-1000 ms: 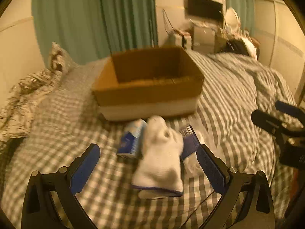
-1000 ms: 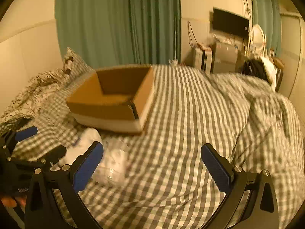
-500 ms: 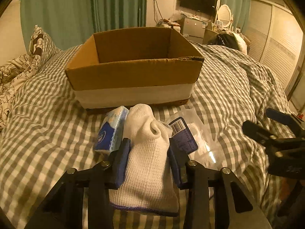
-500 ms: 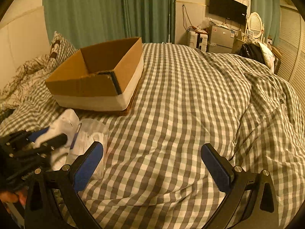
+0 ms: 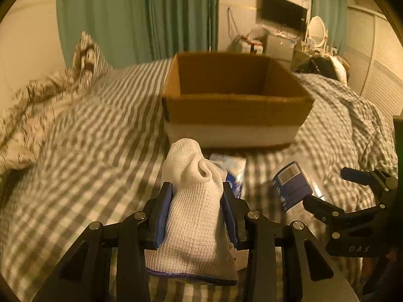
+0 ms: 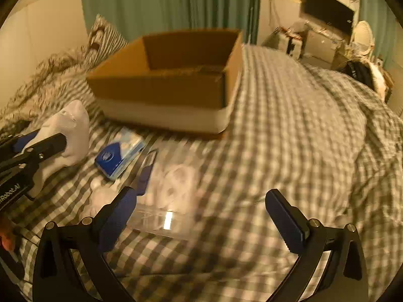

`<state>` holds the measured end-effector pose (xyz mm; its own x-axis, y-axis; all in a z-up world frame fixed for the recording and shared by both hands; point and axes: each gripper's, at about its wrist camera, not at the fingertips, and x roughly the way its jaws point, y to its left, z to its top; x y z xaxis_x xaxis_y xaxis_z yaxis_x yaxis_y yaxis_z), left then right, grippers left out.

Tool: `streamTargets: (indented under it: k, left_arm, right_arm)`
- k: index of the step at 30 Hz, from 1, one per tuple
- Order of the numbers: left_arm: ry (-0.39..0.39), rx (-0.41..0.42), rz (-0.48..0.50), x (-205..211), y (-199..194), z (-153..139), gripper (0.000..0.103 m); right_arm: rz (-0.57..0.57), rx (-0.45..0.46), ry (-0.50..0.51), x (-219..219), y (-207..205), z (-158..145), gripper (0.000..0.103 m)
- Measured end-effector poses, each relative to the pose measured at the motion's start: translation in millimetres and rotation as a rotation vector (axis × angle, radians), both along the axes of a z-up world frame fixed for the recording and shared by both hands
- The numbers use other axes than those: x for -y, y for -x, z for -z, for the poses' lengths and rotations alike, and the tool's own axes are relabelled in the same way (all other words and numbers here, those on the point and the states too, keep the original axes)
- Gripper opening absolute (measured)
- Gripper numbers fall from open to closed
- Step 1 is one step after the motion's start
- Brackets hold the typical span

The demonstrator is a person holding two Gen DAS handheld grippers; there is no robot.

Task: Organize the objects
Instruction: 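Grasp the white socks with left tool while right tool grasps the swab cup, then place socks and swab cup into the box and open both tools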

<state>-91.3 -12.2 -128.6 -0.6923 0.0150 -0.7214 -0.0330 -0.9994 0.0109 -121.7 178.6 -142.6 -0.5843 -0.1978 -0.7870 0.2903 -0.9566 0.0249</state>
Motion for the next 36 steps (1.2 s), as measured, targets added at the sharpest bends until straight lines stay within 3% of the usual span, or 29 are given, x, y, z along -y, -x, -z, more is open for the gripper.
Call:
streamTargets:
  k: [4, 9, 15, 21, 29, 36]
  left_arm:
    - [0.006, 0.013, 0.014, -1, 1, 8, 0.039]
    - [-0.003, 0.024, 0.009, 2, 2, 12, 0.039]
    - [0.001, 0.009, 0.016, -1, -2, 1, 0.039]
    - [-0.021, -0.024, 0.044, -16, -14, -26, 0.039]
    - [-0.033, -0.12, 0.11, -35, -8, -87, 0.039]
    - [0.013, -0.203, 0.137, -37, 41, -138, 0.039]
  right_arm:
    - [-0.033, 0.065, 0.049, 13, 11, 16, 0.102]
    - [-0.11, 0.113, 0.077, 25, 11, 27, 0.068]
    - [-0.11, 0.072, 0.066, 17, -5, 15, 0.066]
    - [-0.086, -0.027, 0.098, -8, -28, -37, 0.063]
    - [-0.117, -0.184, 0.113, -24, -50, -109, 0.063]
    - [-0.131, -0.323, 0.113, -18, -8, -176, 0.063]
